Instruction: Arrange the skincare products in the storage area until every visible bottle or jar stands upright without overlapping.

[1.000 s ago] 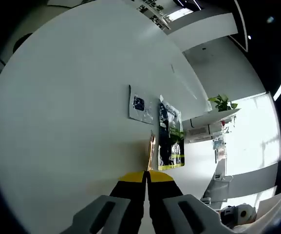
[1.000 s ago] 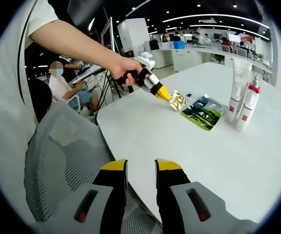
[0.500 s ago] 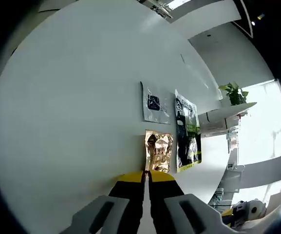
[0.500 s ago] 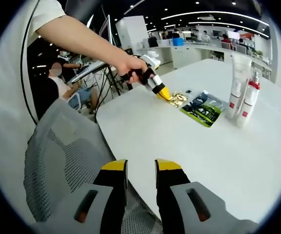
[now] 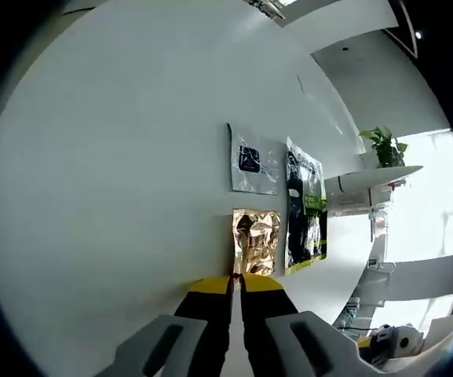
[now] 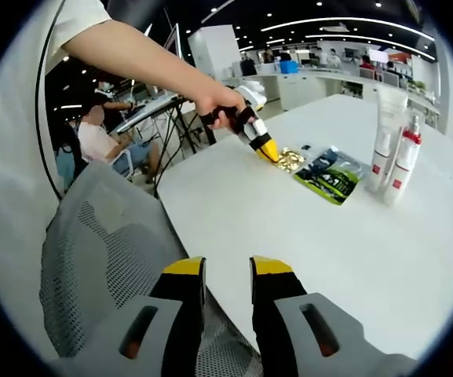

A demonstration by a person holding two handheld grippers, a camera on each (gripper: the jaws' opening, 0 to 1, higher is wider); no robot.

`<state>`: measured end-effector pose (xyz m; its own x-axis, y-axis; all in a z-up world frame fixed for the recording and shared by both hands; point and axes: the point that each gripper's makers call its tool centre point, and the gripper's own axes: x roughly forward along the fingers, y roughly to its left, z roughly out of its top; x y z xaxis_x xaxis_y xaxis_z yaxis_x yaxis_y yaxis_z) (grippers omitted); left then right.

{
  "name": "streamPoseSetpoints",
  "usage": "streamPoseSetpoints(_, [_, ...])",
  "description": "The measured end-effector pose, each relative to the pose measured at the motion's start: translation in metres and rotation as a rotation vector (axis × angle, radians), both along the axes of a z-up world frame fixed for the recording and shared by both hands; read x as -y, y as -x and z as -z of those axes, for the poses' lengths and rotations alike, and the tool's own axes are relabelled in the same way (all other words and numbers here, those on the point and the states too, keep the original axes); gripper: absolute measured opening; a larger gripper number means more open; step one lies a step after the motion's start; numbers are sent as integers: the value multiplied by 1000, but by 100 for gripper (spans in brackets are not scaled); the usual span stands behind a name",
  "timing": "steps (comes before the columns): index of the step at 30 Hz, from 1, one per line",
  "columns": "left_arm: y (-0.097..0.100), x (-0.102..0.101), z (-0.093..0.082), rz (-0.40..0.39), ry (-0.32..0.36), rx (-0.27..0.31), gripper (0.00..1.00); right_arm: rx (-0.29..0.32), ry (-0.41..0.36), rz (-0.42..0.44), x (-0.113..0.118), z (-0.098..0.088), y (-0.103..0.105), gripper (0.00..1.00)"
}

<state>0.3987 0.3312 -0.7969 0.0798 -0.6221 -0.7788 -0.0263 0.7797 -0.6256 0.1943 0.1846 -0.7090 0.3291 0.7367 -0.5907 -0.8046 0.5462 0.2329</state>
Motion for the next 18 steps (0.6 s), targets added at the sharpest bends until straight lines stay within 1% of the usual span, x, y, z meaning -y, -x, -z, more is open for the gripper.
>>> streamPoseSetpoints(3, [0, -1, 1, 28, -12, 2, 4, -1, -6, -3, -1, -1, 1, 21])
streamPoseSetpoints(7, [0, -5, 1, 33, -46, -9, 5, -1, -10, -7, -2, -1, 1, 21])
streamPoseSetpoints(9, [1, -5, -1, 41, -55, -7, 7, 0, -11, -9, -2, -2, 1, 21])
streamPoseSetpoints(10, [1, -4, -2, 46, -56, 2, 8, 0, -12, -10, -2, -2, 1, 22])
streamPoseSetpoints(13, [-5, -7, -3, 49, -64, 23, 13, 5, -9, -15, -2, -2, 2, 22])
streamPoseSetpoints(15, [-5, -7, -4, 46, -70, 26, 16, 4, -8, -17, -2, -1, 2, 22])
streamPoseSetpoints(18, [-2, -7, -7, 63, -93, 36, 20, 7, -9, -19, -3, -2, 2, 22])
